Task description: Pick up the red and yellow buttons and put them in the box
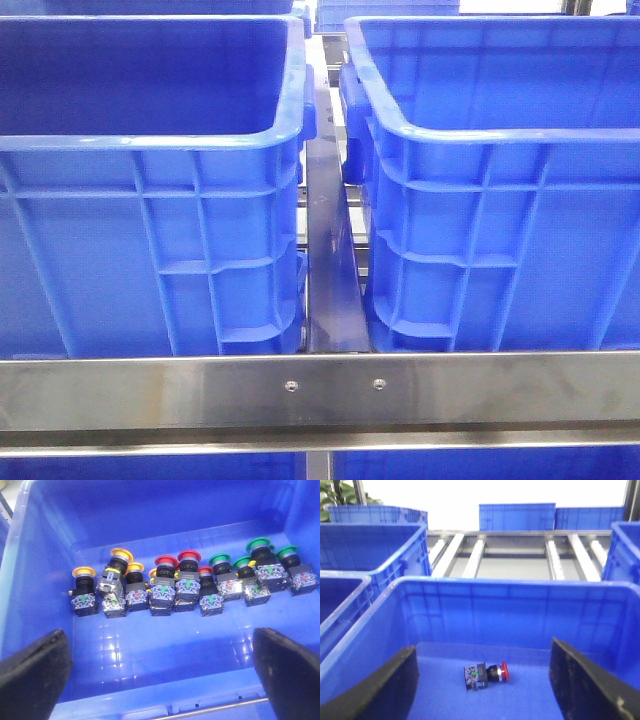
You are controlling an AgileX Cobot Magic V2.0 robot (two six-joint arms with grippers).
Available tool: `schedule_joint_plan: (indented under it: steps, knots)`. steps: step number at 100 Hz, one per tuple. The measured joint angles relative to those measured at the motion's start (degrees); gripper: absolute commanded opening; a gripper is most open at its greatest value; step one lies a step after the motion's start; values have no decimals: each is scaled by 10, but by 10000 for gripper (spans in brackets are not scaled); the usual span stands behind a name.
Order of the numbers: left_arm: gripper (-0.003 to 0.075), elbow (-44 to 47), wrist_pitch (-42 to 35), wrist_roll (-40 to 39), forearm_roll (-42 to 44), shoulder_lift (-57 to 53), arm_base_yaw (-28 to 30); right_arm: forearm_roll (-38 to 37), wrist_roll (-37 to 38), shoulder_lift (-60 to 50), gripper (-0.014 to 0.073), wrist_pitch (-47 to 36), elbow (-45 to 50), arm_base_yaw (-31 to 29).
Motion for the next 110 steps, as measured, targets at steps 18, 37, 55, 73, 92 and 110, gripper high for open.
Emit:
schedule_joint_plan:
  steps: [18, 37, 55, 73, 92, 110]
  knots:
    - [671, 0, 0, 0, 0, 0, 0, 0, -1, -13, 563, -7, 8, 0]
    - [671, 0, 0, 0, 0, 0, 0, 0, -3, -13, 563, -10, 8, 0]
    - [671, 0, 0, 1, 0, 0, 0, 0, -3, -13, 563, -10, 8, 0]
    - [671, -24, 8, 1, 0, 25, 0, 0, -3, -13, 563, -10, 8, 0]
    - [671, -100, 33, 1, 1, 115, 0, 0, -3, -13, 563, -10, 8, 0]
    - [671, -180, 63, 0, 10, 236, 0, 0, -3, -13, 563, -10, 8, 0]
